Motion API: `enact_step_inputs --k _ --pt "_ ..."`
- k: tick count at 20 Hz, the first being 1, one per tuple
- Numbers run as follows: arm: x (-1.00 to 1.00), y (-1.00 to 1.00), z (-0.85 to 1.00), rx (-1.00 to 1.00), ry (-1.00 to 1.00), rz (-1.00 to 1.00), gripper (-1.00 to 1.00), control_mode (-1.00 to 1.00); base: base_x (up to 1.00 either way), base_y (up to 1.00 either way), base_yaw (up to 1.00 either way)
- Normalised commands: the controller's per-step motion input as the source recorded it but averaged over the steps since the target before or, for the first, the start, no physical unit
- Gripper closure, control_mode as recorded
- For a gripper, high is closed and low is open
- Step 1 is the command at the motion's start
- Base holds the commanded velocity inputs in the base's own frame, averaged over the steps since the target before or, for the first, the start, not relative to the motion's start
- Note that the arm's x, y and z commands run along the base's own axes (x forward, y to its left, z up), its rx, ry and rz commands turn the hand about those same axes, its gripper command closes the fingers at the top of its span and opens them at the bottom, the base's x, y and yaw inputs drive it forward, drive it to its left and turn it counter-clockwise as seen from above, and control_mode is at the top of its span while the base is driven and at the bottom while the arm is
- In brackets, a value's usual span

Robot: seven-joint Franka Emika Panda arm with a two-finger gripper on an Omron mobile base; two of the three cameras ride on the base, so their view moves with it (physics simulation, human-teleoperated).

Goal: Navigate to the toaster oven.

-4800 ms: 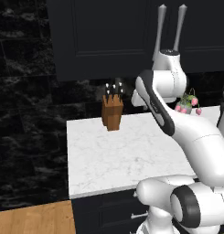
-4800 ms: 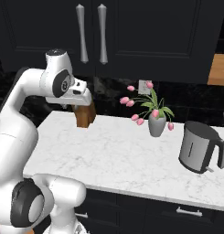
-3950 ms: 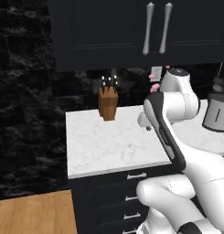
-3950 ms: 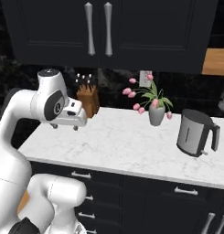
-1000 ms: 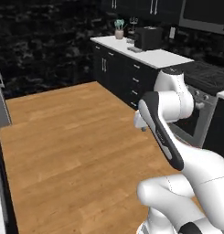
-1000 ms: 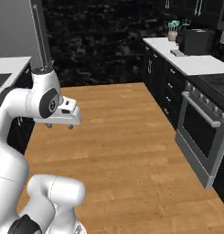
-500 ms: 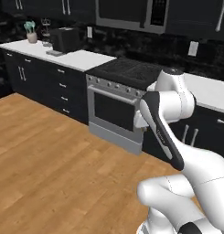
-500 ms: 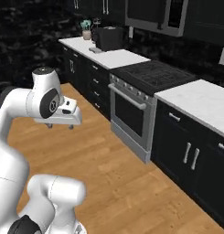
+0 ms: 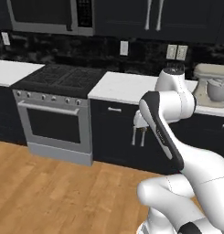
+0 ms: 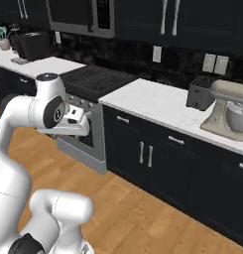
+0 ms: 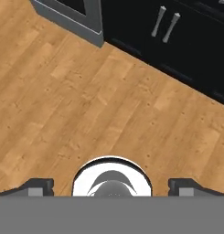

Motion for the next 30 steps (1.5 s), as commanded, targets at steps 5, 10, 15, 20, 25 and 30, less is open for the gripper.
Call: enact_step_inputs --k 5,10,15,20,25,30 --pt "0.0 0.0 0.0 0.0 0.0 0.0 -1.0 1.0 0.55 -0.07 -0.56" --pt "0.0 0.0 0.0 0.0 0.0 0.0 -1.0 1.0 0.63 0.0 -0.49" --pt "0.0 0.0 0.0 0.0 0.0 0.0 -1.0 1.0 0.81 -0.27 -0.41" --pt "0.0 0.0 0.0 0.0 0.0 0.0 -1.0 1.0 0.95 -0.73 -0.26" --pt "0.0 0.0 0.0 0.0 0.0 0.0 -1.0 1.0 0.8 -0.95 -0.17" --pt "0.0 0.0 0.0 0.0 0.0 0.0 -1.0 1.0 0.61 -0.99 -0.14"
